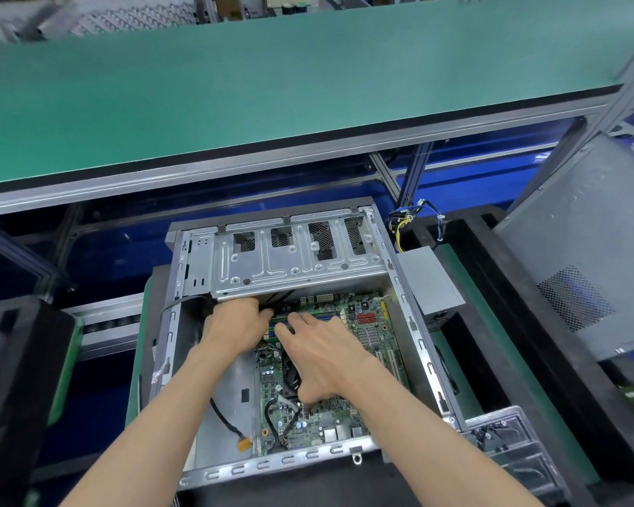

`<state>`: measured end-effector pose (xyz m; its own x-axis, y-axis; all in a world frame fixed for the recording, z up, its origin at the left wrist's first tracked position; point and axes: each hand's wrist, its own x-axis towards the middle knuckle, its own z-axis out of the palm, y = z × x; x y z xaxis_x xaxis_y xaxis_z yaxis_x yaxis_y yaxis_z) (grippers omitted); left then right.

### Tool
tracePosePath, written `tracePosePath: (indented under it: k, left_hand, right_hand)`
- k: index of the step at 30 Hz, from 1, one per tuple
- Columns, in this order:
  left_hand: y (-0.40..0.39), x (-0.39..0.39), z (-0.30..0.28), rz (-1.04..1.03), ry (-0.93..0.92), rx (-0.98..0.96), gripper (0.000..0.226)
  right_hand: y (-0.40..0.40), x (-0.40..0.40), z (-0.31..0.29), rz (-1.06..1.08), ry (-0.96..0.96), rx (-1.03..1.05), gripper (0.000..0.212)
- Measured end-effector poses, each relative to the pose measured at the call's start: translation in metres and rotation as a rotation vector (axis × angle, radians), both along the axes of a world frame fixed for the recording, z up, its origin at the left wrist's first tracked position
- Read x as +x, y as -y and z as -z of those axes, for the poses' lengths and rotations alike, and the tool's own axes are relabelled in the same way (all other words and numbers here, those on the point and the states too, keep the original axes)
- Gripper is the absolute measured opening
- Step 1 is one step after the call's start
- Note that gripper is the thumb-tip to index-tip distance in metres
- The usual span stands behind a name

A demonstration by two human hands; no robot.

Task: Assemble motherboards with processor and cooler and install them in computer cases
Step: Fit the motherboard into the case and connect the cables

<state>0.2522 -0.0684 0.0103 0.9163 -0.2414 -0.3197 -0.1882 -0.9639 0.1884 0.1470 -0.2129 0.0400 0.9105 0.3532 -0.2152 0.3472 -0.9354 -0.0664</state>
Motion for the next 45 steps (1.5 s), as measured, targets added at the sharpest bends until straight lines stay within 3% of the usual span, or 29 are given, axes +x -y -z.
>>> tracePosePath:
  k: [4,9,13,20,24,27,30,38,43,45]
  left_hand:
    - [-0.005,-0.003,-0.006,-0.16,-0.077,-0.151,0.028]
    - [-0.022,-0.012,-0.006,-0.482,-0.125,-0.639,0.011]
    - [-0.02,-0.018,-0.004,-0.545,-0.081,-0.619,0.019]
    - [-0.023,-0.026,-0.011,-0.396,0.137,-0.349,0.038]
    - [-0.022,-0.032,-0.01,-0.257,0.049,-0.462,0.024]
    - [-0.021,-0.032,-0.012,-0.253,0.016,-0.575,0.046]
    - [-0.019,-0.031,-0.011,-0.231,-0.006,-0.655,0.053]
    - [-0.01,-0.036,-0.01,-0.056,-0.006,-0.608,0.046]
    - [-0.009,-0.037,-0.016,-0.094,-0.058,-0.694,0.037]
    - [-0.008,-0.036,-0.017,-0.146,-0.106,-0.822,0.034]
  right_hand:
    - [0.0,0.0,0.0,0.0,0.005,-0.013,0.078]
    - [-0.001,0.0,0.0,-0.002,-0.002,-0.018,0.076]
    - [-0.001,0.0,0.0,0.001,-0.004,-0.02,0.079]
    - [-0.002,-0.002,-0.002,-0.002,-0.005,-0.009,0.071]
    - [-0.003,-0.002,-0.003,-0.021,0.014,-0.001,0.068]
    - [-0.004,-0.001,-0.003,-0.03,0.025,-0.001,0.066]
    - [-0.005,-0.001,-0.002,-0.032,0.019,0.009,0.066]
    - [-0.004,0.0,0.005,-0.021,0.011,0.016,0.076]
    - [-0.002,0.001,0.011,-0.043,0.021,0.003,0.082]
    - [0.0,0.0,0.01,-0.05,0.003,0.007,0.088]
